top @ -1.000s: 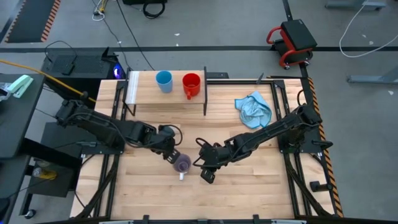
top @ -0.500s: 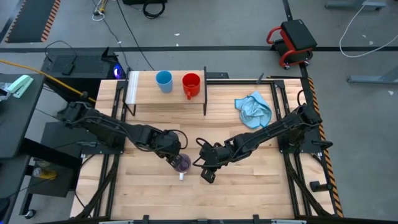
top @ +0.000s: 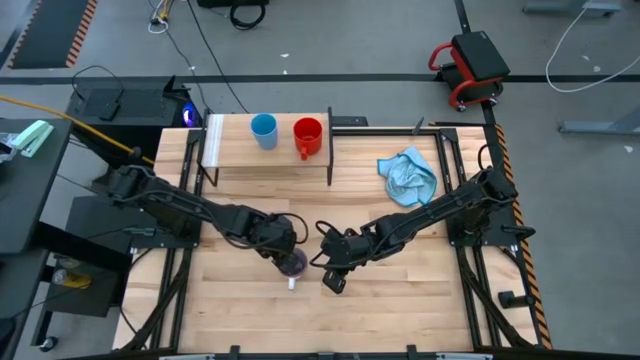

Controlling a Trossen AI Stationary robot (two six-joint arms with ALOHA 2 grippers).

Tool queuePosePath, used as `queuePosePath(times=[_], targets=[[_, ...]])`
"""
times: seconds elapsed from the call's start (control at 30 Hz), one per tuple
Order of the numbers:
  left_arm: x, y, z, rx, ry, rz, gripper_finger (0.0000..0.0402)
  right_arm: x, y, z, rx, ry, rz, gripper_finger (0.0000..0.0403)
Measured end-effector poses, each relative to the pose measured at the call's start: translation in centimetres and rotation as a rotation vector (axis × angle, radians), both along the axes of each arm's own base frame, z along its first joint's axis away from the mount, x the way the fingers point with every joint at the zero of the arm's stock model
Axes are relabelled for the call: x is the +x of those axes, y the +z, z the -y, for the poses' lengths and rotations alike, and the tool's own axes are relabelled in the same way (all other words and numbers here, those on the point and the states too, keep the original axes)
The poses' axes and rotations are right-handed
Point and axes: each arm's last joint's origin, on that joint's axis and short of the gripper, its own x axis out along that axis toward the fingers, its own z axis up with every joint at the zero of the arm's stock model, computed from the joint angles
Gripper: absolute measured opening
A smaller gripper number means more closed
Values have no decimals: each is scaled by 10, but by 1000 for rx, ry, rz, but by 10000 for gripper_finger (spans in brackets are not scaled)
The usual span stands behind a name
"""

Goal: Stack small to large cups/mugs on shelf
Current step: Put the purple cup on the shelf

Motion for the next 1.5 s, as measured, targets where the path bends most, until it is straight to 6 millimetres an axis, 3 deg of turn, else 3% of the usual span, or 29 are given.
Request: queuePosePath(times=[0.33, 0.7, 0.97, 1.07, 1.27, 1.5], targets=[[1, 0, -3, -2, 15, -3, 107, 0, 0, 0, 2, -3, -1, 19], [2, 1, -3, -6, 12, 4, 19, 0, 0, 0, 3, -4, -1, 19], [-1, 1, -4, 10, 7, -34, 19, 0, 0, 0, 2, -4, -2, 18], [-2, 13, -6, 28, -13, -75, 17, 0, 0, 0, 1, -4, -4, 18], [-2, 59, -21, 97, -58, -136, 17, -7, 7, 3, -11, -7, -18, 18], [-15, 114, -56, 218, -75, -245, 17, -21, 27, 8, -53, -36, -1, 18]])
